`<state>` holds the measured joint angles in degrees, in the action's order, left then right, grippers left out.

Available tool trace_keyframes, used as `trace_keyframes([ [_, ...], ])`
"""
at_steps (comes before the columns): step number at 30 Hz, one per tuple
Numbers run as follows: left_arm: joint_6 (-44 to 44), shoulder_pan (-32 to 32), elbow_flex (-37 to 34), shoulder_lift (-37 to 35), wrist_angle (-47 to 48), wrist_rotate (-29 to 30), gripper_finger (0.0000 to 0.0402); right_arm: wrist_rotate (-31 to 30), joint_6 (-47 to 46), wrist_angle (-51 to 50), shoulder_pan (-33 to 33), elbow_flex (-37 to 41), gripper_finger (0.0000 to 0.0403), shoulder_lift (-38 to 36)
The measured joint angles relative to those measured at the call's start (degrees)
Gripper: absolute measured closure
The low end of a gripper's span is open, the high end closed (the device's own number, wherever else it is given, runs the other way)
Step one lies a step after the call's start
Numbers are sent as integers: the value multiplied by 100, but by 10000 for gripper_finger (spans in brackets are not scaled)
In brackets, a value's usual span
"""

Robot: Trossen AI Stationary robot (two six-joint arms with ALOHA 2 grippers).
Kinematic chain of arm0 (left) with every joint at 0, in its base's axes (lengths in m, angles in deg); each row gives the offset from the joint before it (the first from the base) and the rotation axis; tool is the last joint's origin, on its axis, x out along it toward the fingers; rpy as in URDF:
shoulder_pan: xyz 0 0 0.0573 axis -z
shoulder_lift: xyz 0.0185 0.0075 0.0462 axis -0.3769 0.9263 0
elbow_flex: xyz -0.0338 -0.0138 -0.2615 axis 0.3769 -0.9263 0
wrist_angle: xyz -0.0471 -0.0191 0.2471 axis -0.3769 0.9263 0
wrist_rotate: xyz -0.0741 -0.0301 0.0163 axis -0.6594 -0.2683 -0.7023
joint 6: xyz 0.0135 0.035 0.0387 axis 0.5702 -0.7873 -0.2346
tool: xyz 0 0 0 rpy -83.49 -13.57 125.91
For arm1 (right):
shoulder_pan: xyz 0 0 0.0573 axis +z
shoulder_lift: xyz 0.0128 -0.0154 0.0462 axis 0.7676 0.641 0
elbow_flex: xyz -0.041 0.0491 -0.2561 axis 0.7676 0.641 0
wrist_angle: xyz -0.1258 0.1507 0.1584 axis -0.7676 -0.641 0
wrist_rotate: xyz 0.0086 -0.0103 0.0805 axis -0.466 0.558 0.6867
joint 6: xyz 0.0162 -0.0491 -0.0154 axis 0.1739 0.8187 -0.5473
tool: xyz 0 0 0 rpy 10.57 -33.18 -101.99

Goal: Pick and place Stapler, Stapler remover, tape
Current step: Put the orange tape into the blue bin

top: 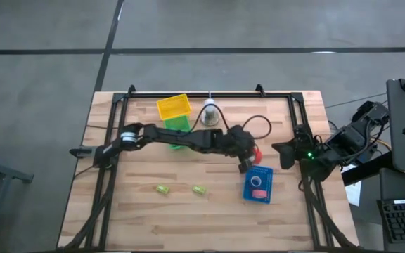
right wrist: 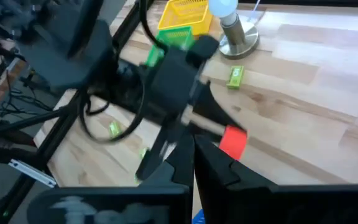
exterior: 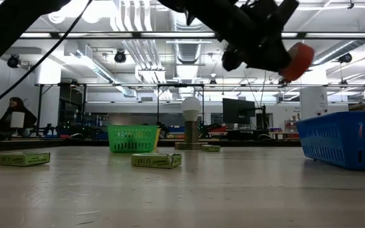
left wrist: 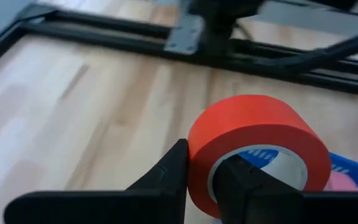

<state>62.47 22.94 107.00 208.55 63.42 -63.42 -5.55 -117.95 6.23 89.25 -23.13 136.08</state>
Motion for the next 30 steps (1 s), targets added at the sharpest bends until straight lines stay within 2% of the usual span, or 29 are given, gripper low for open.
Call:
trace_keyframes([
  [3, -23, 97, -8, 136, -397, -125, 336, 2, 2, -33, 2, 0, 394, -12],
  [6, 347, 130, -17, 246, -674, -143, 332, 46, -22, -31, 3, 0, 394, -8],
  [11, 584, 115, -71, 20, -230, -182, 353, 498, -95, -41, 18, 9, 394, 36],
  [13, 165, 127, -72, -273, 97, 186, 359, 479, -276, -14, 39, 13, 394, 40],
  [18, -638, 120, -52, -1118, 1636, 904, 359, 486, -805, 70, -25, 13, 394, 277],
  [20, -825, 141, -57, -1376, 2270, 1445, 357, 497, -750, 311, -91, 19, 387, 434],
  [22, -813, 144, -68, -1634, 2793, 1784, 347, 304, -474, 742, -196, 20, 370, 527],
  [24, -680, 139, -68, -1865, 3136, 1852, 342, 184, -144, 1290, -385, 20, 343, 626],
  [30, -175, 208, -256, -2352, 3399, 2052, 355, 445, 926, 2433, -1362, 28, 230, 956],
])
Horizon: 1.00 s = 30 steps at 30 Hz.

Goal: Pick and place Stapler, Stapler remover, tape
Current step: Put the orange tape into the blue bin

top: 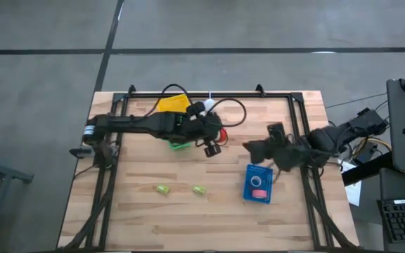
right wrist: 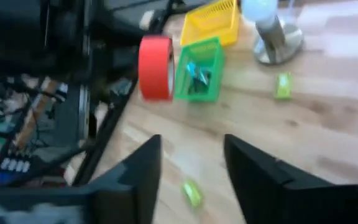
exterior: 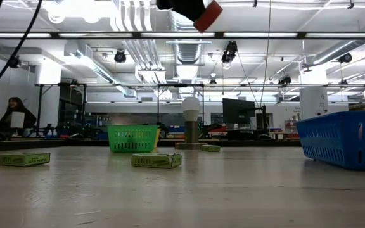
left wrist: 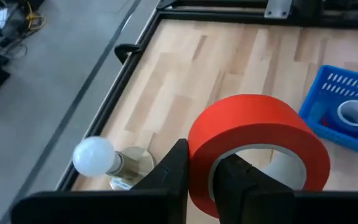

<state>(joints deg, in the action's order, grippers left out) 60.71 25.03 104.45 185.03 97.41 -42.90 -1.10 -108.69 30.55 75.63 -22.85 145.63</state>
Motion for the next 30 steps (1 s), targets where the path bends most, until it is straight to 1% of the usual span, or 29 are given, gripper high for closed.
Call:
trace_keyframes([
  [3, 199, 32, -113, -182, 14, 9, 353, 211, 688, 696, -342, 0, 197, 89],
  [5, 252, 56, -171, -262, 6, 13, 344, 222, 946, 1280, -516, -1, 190, 159],
  [8, 270, 81, -182, -273, -19, 13, 337, 404, 1267, 1792, -752, -3, 189, 310],
  [14, 244, 127, -188, -273, -23, 14, 348, 767, 1253, 2239, -1063, -2, 188, 769],
  [21, 121, 183, -188, -271, 37, 11, 341, 768, 1327, 2354, -1164, -32, 189, 1089],
  [24, 53, 189, -188, -272, 39, 13, 339, 849, 1346, 2374, -1228, -39, 202, 1159],
  [26, -21, 189, -188, -271, 51, 19, 339, 867, 1408, 2387, -1259, -37, 219, 1176],
  [30, 38, 189, -188, -271, 33, 22, 338, 931, 1584, 2394, -1276, -39, 282, 1105],
])
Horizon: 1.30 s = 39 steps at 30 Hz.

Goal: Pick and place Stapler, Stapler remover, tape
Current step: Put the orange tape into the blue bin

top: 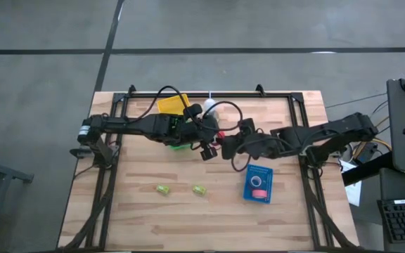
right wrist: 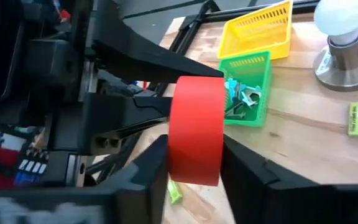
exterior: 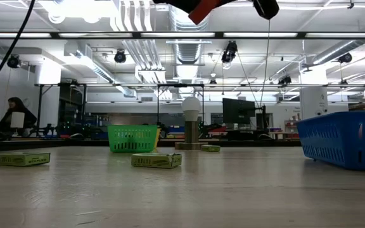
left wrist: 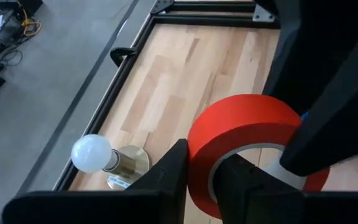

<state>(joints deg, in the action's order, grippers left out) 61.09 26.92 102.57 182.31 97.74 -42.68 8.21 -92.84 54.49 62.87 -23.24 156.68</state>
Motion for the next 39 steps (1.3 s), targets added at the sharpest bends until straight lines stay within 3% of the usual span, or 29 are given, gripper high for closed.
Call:
trace_keyframes([
  [2, 77, 0, 0, -2, -37, 13, 338, 27, 146, -60, -6, 0, 310, -64],
  [6, 64, 0, 9, -4, -126, -22, 324, 227, 448, -316, -14, 0, 310, -275],
  [12, -97, -7, -1, -91, 172, 32, 261, 513, 346, -1184, -16, -1, 310, -677],
  [19, -553, -15, 2, -189, 754, -179, 196, 1780, 560, -2995, -5, -11, 301, -1052],
  [25, -532, -28, -187, -195, 861, -756, 193, 2545, 1726, -4373, -1, -7, 296, -1028],
  [32, -250, -26, -516, -190, 876, -911, 193, 2919, 2979, -4708, -1, 81, 297, -683],
  [39, -72, -26, -757, -190, 871, -1069, 193, 3076, 3382, -4727, -4, 661, 294, -207],
])
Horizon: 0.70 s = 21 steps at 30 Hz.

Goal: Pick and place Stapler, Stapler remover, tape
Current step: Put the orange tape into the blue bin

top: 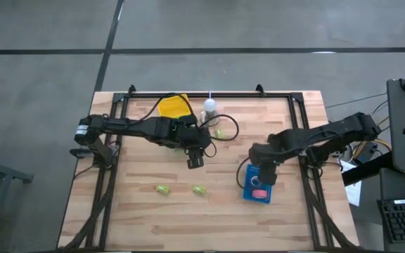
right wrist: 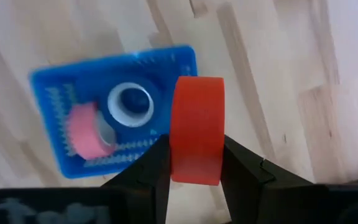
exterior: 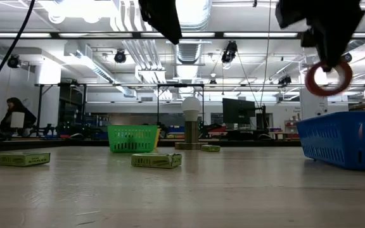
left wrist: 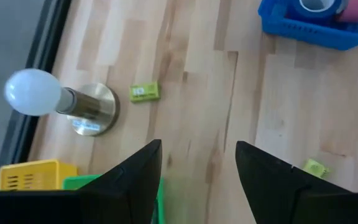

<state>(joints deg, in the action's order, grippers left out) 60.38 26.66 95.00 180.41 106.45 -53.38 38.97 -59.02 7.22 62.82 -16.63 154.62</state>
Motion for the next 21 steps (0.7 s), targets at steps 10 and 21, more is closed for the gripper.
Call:
trace_keyframes([
  [10, 166, 8, -70, -2, -78, -182, 193, 535, 232, 906, -48, 1117, 297, 55],
  [21, 132, 8, -86, 0, -272, -341, 193, 496, -131, 1269, -100, 1527, 252, 148],
])
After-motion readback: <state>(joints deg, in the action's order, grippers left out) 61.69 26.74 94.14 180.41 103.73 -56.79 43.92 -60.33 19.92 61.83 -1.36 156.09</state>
